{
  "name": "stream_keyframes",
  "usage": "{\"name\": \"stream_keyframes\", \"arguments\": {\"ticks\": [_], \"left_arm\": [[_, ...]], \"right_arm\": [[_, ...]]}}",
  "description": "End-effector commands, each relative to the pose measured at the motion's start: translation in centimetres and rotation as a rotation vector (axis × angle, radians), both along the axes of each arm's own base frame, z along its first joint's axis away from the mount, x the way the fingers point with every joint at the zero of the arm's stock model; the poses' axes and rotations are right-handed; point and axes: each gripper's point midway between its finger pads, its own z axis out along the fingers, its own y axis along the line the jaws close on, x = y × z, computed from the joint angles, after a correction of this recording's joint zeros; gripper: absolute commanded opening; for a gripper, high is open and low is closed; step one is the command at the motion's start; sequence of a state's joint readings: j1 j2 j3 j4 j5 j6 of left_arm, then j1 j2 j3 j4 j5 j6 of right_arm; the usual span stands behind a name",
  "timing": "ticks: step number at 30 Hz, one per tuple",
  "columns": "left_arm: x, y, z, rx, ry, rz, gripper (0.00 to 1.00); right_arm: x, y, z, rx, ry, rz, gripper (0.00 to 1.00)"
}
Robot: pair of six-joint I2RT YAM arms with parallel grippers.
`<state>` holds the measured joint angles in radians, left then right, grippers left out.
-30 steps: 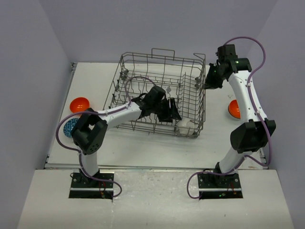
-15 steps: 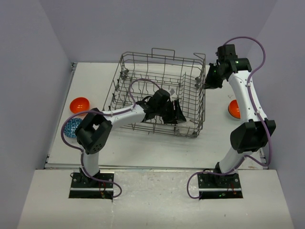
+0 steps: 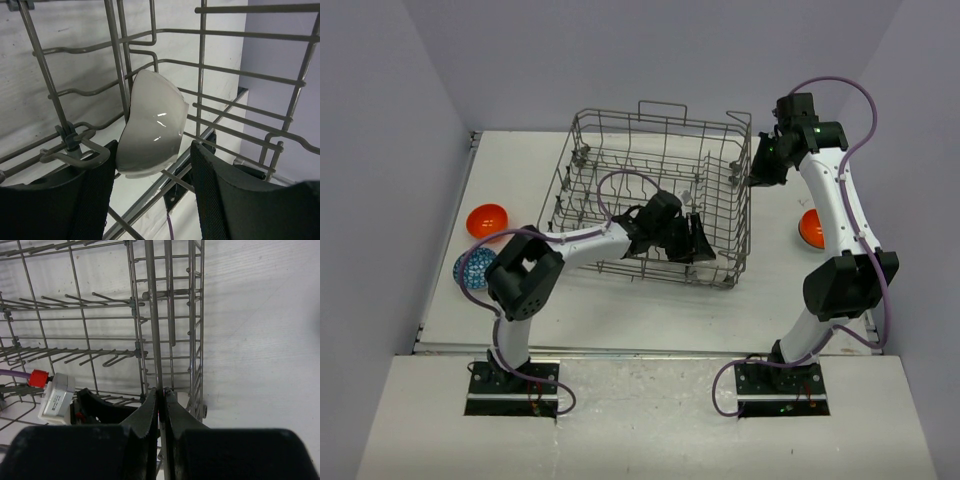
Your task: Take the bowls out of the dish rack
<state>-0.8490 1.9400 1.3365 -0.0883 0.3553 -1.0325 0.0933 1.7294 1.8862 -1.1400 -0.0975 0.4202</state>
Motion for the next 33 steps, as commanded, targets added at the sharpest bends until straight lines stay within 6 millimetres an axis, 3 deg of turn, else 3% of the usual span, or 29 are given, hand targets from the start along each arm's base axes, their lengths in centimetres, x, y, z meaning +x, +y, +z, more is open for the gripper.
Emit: {"name": "stream_keyframes", "arguments": {"ticks": [1,4,10,23,29,33], "left_arm": [[-0.3,-1.6,0.7,-0.067,0.006,-0.031,0.61],[-0.8,-1.7,0.9,-0.075,0.026,-0.036,0.57],[-0.5,-2.7,3.2,-0.165,-0.013,-0.038,0.38],[-1.2,-3.9,4.3,-0.300,0.033,-0.066,0.19],[-1.7,-4.6,6.4,-0.440,0.015,-0.104,0.07],[-2.7,-4.8,7.6,-0.564,0.039,-0.157,0.09]], "right_arm": [[0.6,1.6,2.4,0.068,-0.082,0.019,0.00],[0.6,1.6,2.4,0.065,-0.081,0.022,0.00],[0.5,1.7,2.5,0.065,-0.083,0.025,0.00],[0.4,1.5,2.6,0.056,-0.081,0.033,0.00],[0.4,1.7,2.4,0.065,-0.078,0.035,0.00],[0.3,1.6,2.4,0.061,-0.077,0.036,0.00]]}}
